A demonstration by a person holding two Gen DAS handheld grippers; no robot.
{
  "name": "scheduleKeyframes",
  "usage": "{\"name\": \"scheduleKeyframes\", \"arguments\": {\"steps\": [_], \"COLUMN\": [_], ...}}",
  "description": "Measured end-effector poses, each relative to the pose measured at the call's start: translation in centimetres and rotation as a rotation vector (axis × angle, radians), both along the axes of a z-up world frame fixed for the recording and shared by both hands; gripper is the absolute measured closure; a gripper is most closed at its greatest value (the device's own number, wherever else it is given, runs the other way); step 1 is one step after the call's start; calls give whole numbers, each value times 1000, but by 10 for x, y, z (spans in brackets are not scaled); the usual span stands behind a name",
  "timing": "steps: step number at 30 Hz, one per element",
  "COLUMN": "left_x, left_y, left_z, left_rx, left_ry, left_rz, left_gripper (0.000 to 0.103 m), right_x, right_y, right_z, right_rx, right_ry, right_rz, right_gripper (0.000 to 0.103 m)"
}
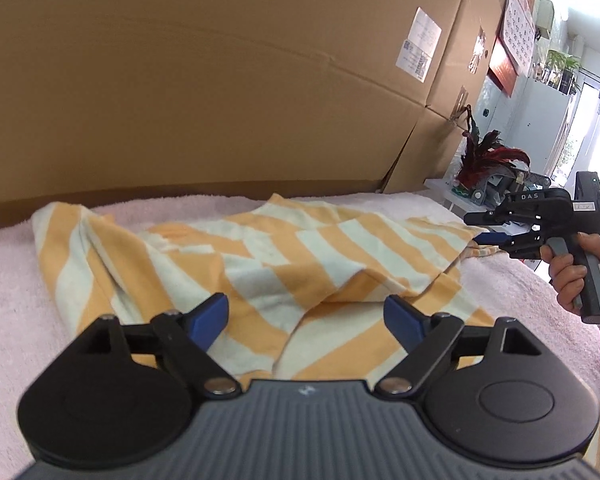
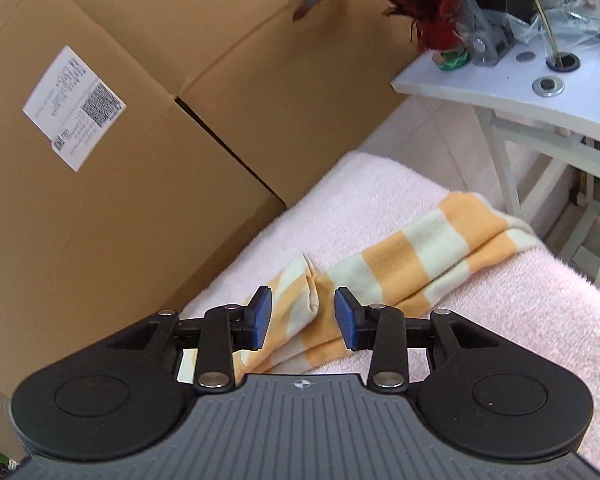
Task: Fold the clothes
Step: 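Close the right gripper on the striped shirt's edge, then lift the held shirt edge with the right gripper and carry it over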
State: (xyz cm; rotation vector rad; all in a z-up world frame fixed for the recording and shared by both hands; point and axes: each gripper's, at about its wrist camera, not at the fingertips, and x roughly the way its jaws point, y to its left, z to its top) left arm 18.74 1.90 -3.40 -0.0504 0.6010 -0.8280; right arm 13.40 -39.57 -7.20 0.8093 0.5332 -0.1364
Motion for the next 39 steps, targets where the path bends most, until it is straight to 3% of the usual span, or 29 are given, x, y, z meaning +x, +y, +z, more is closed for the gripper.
{"name": "scheduleKeyframes", "arguments": {"steps": [5,9,11,12,13,14,18,21,24,32,34,36,39], "left_x": [-3,0,1,1,1,1,4,7,8,10,9,9,9], "left_y": [-1,0,0,0,0,0,1,3,4,5,5,3,4], "left_z": [1,0,0,0,0,0,-1,-3,-3,-5,-5,-5,-5], "left_rx": [3,0,-4,-5,-7,-8,-15,-22,-29,-43,-48,-51,-52], "left_ry": [-20,-6,1,3,5,7,26,44,55,90,93,93,95], "left_rz": [-1,0,-3,-6,-9,-12,-9,-8,-14,-45,-57,-63,-62], "left_gripper": [17,15,14,14,13,12,10,9,7,3,3,3,3], "right_x": [11,29,32,35,38,40,35,21,9,44,47,42,38], "right_y": [9,19,21,23,26,28,34,28,22,3,0,-4,-5], "right_z": [2,2,0,1,2,3,14,29,37,22,29,41,47], "right_rx": [107,-27,-38,-55,-75,-92,-142,-129,-169,-149,-156,-141,-131], "right_ry": [-50,52,36,40,42,43,-13,-133,-179,-98,-127,-217,-253], "right_rz": [32,-59,-63,-57,-36,-15,13,-16,-89,-101,-124,-161,-173], "right_gripper": [64,67,67,72,90,95,96,96,96,96,96,96,96]}}
